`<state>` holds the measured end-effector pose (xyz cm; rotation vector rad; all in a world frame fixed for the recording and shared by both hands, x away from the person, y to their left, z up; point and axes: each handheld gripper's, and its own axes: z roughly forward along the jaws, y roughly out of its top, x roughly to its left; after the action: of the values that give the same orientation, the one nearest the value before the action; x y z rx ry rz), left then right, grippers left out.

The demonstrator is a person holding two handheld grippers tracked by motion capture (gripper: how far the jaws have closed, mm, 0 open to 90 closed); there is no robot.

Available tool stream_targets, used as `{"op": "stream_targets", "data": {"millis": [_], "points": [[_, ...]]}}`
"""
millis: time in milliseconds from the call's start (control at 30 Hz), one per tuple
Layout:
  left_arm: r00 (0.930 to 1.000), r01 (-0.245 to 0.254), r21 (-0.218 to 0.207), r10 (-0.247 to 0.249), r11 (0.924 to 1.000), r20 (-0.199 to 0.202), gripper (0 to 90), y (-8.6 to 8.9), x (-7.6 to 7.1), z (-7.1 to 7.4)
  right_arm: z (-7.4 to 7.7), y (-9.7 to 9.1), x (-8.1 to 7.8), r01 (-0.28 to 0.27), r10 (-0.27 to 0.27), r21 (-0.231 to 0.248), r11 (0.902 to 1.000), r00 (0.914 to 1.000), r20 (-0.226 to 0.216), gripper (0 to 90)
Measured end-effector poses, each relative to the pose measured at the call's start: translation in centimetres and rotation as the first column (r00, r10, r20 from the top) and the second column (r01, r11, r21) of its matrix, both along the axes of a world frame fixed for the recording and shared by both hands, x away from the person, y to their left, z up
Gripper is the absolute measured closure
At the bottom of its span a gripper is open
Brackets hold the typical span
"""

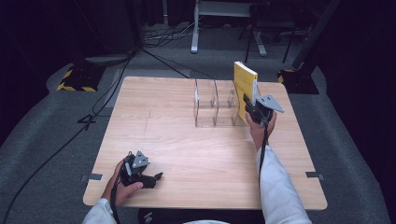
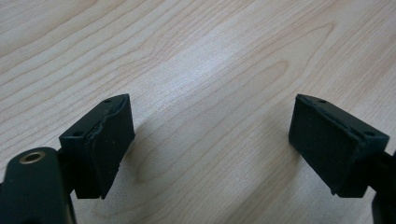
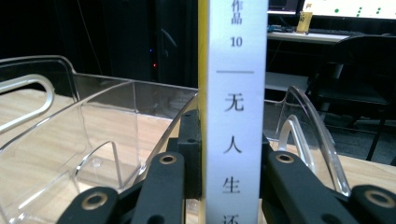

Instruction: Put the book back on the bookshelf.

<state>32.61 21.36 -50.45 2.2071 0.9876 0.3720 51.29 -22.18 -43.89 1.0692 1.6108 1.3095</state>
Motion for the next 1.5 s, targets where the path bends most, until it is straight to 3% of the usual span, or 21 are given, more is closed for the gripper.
{"op": "stream_targets", "data": {"millis": [167, 300, 367, 567, 667, 733, 933, 1033, 1200, 1267, 1500], "points": [[1.0000, -0.001, -0.001, 0.001, 1.0000, 0.000, 14.9, 0.0, 0.0, 0.0, 0.1, -0.2, -0.8, -0.020, 0.019, -0.035, 0.9992, 0.9995, -0.025, 74.6], [1.0000, 0.000, 0.000, 0.000, 1.0000, 0.000, 14.8, 0.0, 0.0, 0.0, 0.2, -0.8, -1.2, -0.041, 0.040, -0.023, 0.9989, 0.9989, -0.024, 73.2], [1.0000, 0.000, 0.000, 0.000, 1.0000, 0.000, 14.8, 0.0, 0.0, 0.0, 0.6, -1.4, -1.7, -0.061, 0.061, 0.005, 0.9982, 0.9979, -0.022, 73.1], [1.0000, -0.004, -0.001, 0.004, 1.0000, 0.001, 14.8, -0.1, 0.0, 0.0, 1.2, -2.2, -2.6, -0.095, 0.094, -0.024, 0.9952, 0.9952, -0.027, 73.6], [1.0000, -0.003, 0.003, 0.003, 1.0000, 0.003, 14.9, -0.1, 0.0, 0.0, 1.5, -3.3, -3.0, -0.114, 0.114, 0.023, 0.9933, 0.9934, -0.014, 65.3], [1.0000, -0.004, -0.003, 0.004, 1.0000, -0.001, 14.8, -0.1, 0.0, 0.0, 2.0, -3.8, -3.4, -0.115, 0.116, 0.046, 0.9923, 0.9932, -0.011, 65.9], [1.0000, 0.000, 0.003, 0.000, 1.0000, 0.002, 14.7, 0.0, 0.0, 0.0, 2.8, -4.9, -3.7, -0.131, 0.132, 0.027, 0.9910, 0.9910, -0.024, 72.1], [1.0000, 0.001, 0.001, -0.001, 1.0000, 0.002, 14.6, -0.1, 0.0, 0.0, 3.1, -4.8, -3.6, -0.134, 0.134, -0.005, 0.9909, 0.9902, -0.040, 75.1], [1.0000, 0.000, -0.008, 0.000, 1.0000, -0.002, 14.6, -0.2, 0.1, 0.0, 3.4, -4.1, -3.5, -0.155, 0.154, -0.040, 0.9870, 0.9876, -0.027, 76.6], [1.0000, 0.000, -0.007, 0.000, 1.0000, -0.002, 14.6, -0.2, 0.1, 0.0, 3.7, -3.5, -3.5, -0.141, 0.140, -0.067, 0.9878, 0.9900, -0.017, 76.7], [1.0000, 0.000, -0.006, 0.000, 1.0000, -0.001, 14.5, -0.2, 0.1, 0.0, 4.3, -3.3, -2.3, -0.080, 0.081, -0.017, 0.9966, 0.9966, 0.018, 76.8]]}}
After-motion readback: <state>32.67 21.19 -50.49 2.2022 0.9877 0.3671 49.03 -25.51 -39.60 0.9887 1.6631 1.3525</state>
